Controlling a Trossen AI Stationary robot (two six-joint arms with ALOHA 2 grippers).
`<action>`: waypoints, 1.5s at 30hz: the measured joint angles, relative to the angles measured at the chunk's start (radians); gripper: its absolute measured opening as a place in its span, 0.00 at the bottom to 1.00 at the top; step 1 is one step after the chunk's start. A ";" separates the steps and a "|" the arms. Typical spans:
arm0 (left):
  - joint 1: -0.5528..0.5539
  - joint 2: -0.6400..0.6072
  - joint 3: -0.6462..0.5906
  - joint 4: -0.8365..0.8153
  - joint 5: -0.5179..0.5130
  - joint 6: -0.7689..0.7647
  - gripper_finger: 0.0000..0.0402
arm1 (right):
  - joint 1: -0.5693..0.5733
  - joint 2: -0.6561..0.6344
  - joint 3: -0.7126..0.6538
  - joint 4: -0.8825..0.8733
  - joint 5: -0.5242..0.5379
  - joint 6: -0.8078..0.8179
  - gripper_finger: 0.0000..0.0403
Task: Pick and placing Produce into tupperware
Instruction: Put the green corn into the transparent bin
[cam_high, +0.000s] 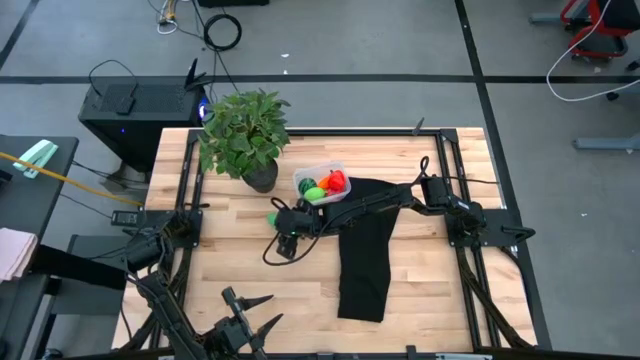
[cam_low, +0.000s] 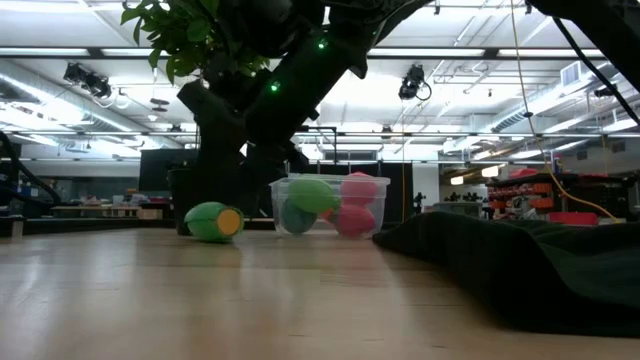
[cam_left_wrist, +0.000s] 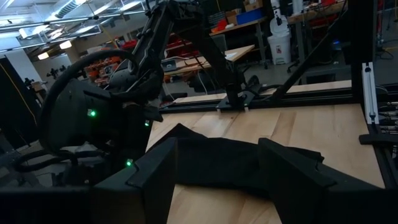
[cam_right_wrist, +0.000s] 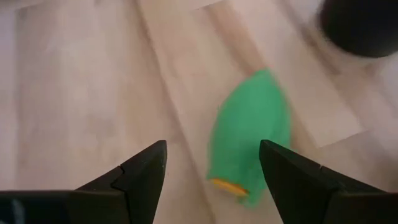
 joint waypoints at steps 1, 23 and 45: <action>0.000 0.000 0.000 0.000 0.000 0.000 0.57 | 0.000 0.000 0.000 -0.001 0.019 -0.001 0.65; -0.002 0.000 0.000 0.001 0.001 0.000 0.57 | -0.017 0.058 -0.002 0.001 -0.001 0.024 0.65; -0.013 0.001 0.001 0.014 0.035 0.002 0.57 | 0.032 0.079 -0.001 0.163 -0.039 -0.074 0.65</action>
